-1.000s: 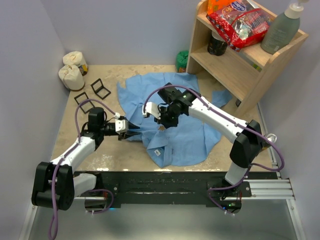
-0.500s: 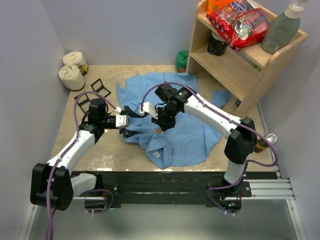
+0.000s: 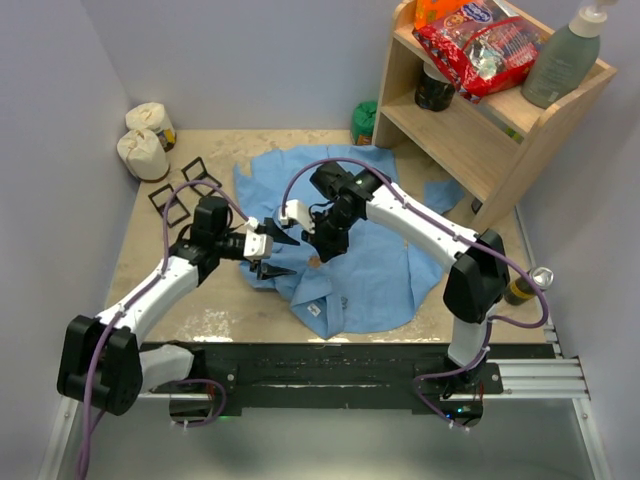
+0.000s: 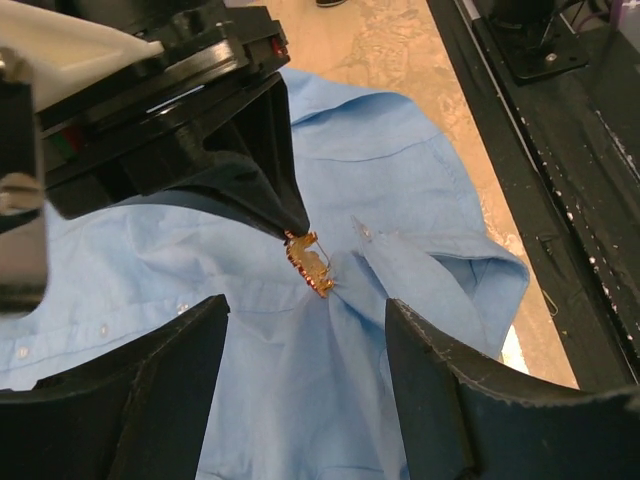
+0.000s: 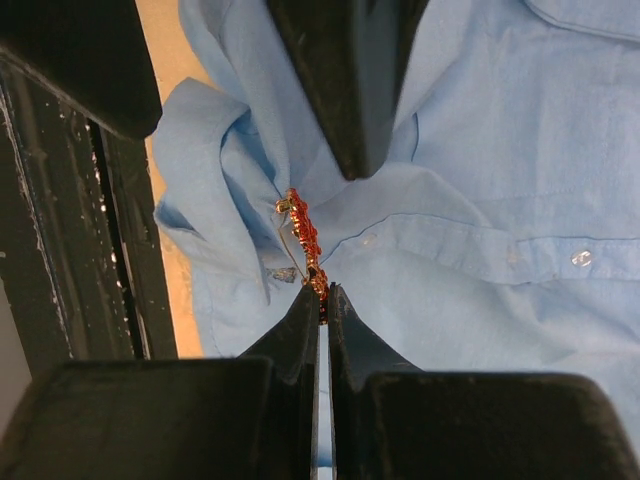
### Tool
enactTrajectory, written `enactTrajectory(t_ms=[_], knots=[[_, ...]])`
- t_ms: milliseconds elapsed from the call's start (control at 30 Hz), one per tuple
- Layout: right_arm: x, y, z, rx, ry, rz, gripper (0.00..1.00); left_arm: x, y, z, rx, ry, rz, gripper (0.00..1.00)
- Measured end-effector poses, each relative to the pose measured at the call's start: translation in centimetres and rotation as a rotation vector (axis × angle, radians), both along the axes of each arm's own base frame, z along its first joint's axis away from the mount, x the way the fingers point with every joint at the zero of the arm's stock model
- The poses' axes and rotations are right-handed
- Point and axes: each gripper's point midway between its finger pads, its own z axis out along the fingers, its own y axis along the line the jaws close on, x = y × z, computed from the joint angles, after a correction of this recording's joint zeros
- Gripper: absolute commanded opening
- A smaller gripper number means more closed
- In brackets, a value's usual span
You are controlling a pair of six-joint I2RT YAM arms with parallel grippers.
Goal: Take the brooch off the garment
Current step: Remove the brooch from the clothes.
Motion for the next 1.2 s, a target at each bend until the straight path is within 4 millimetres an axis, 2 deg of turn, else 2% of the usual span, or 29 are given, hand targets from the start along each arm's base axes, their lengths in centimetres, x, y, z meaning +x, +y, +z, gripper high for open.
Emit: enactTrajectory(t_ms=[167, 367, 800, 1200], knots=[[0.3, 0.0, 0.4, 0.027, 0.014, -0.010, 0.00, -0.5, -1.4, -0.1, -0.002, 0.015, -0.037, 0.67], [0.7, -0.3, 0.6, 0.046, 0.031, -0.024, 0.00, -0.1, -2.7, 0.2, -0.012, 0.001, -0.038, 0.66], [0.7, -0.3, 0.8, 0.066, 0.050, -0.034, 0.00, -0.3, -3.6, -0.3, -0.004, 0.018, -0.051, 0.63], [0.3, -1.2, 1.5, 0.094, 0.060, -0.051, 0.00, -0.9, -4.4, -0.2, 0.004, -0.026, -0.072, 0.60]])
